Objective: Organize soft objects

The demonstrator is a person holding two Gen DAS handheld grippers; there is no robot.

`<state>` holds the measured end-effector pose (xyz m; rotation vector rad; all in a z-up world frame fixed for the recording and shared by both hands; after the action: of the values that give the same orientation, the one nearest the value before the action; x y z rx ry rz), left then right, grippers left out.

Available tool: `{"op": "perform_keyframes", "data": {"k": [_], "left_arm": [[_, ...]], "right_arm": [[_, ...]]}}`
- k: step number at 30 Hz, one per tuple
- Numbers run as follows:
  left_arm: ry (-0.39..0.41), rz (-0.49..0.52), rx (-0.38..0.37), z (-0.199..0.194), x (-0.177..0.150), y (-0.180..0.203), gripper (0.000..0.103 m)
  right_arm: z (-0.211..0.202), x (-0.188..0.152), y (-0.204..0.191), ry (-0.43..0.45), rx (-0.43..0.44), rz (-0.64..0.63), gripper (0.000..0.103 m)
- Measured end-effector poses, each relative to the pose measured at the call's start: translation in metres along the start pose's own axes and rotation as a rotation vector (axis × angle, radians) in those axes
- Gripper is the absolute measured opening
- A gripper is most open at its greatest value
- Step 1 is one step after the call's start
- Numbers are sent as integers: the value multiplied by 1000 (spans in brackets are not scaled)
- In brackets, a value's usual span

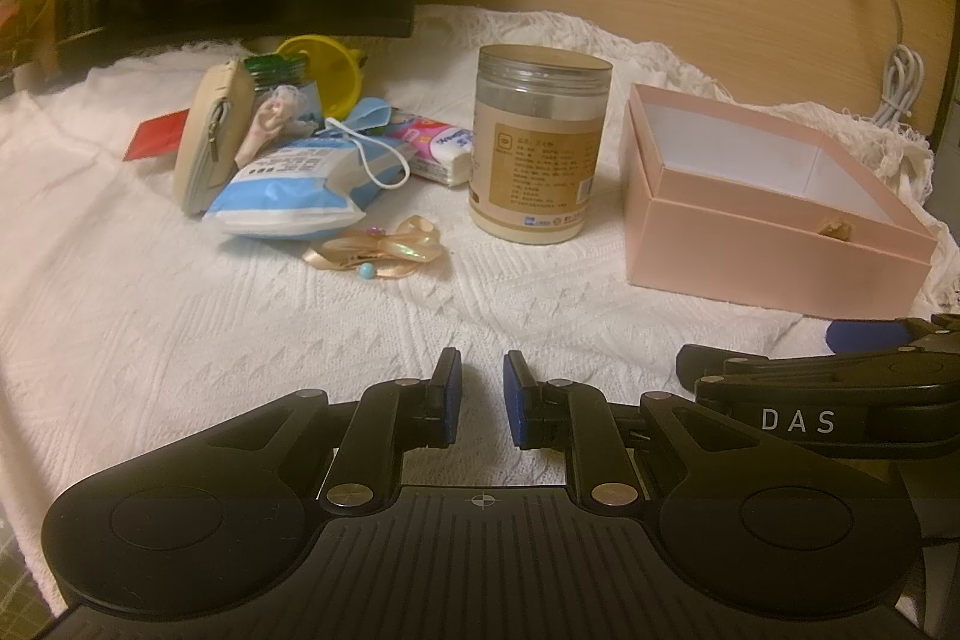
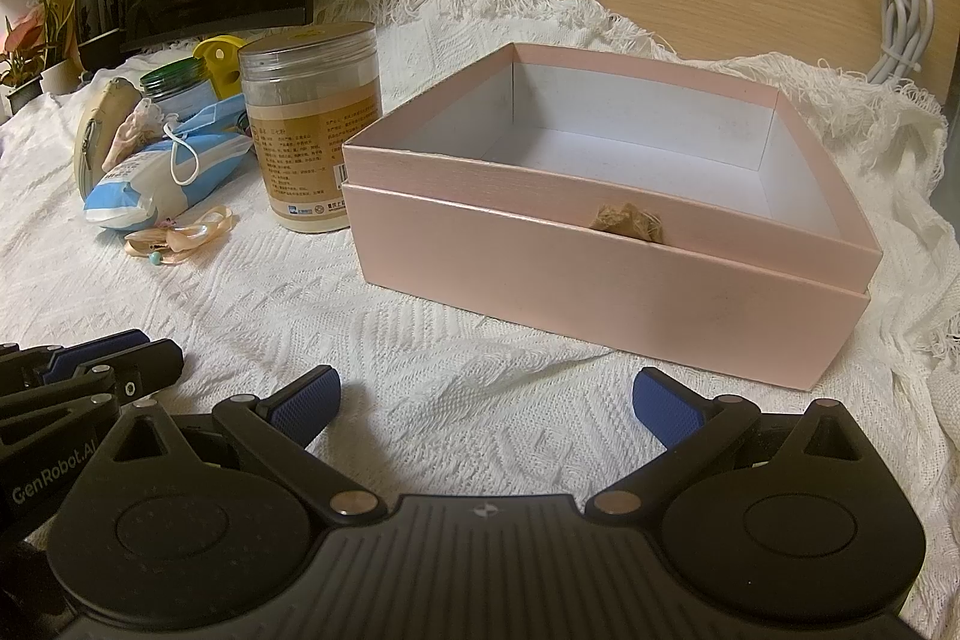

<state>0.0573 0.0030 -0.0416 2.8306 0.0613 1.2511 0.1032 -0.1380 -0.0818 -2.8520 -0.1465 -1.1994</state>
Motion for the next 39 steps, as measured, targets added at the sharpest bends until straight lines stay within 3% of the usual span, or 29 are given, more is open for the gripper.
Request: {"op": "perform_keyframes", "data": {"k": [3,7,10,13,17,19,22,26,28,31,34,37,39], "left_arm": [[-14,-13,-35,-3,1,-3,18],[-70,-24,-90,-6,9,-19,18],[-44,-45,-88,-17,29,-45,18],[1,-96,-78,-28,62,-82,18],[31,-256,-91,-26,106,-153,18],[17,-244,-49,-19,119,-181,18],[22,-170,-35,-7,138,-222,18],[3,-104,-137,28,180,-268,18],[-36,-113,-184,56,201,-292,18],[-101,-173,-262,102,223,-321,18],[-156,-221,-246,139,231,-349,18],[-247,-294,-362,163,220,-355,18],[-231,-330,-431,162,215,-355,18]], "right_arm": [[-2,0,1,-9,8,-7,103],[-1,5,2,-92,37,-37,103],[0,6,2,-158,62,-73,103],[1,9,2,-214,64,-83,103],[4,13,-2,-296,56,-89,103],[5,19,-6,-320,52,-79,97],[-13,41,-31,-214,23,-99,96],[-49,80,-92,-27,78,-188,96],[-55,94,-118,22,56,-223,96],[-48,104,-141,-4,91,-196,96],[-40,102,-154,-38,74,-187,96],[-33,97,-156,-72,45,-182,96],[-30,90,-152,-96,24,-161,96]]}}
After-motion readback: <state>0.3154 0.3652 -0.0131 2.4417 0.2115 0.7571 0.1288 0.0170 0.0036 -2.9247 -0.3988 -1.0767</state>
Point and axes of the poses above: each gripper's, at about its wrist camera, not at the fingertips, and z roughly the way its jaws point, y to its right, x to its top, the point moved 7 cm from there along z, roughly the way its jaws point, and after that the axes turned 7 degrees about -y, right-handed, at the moved point
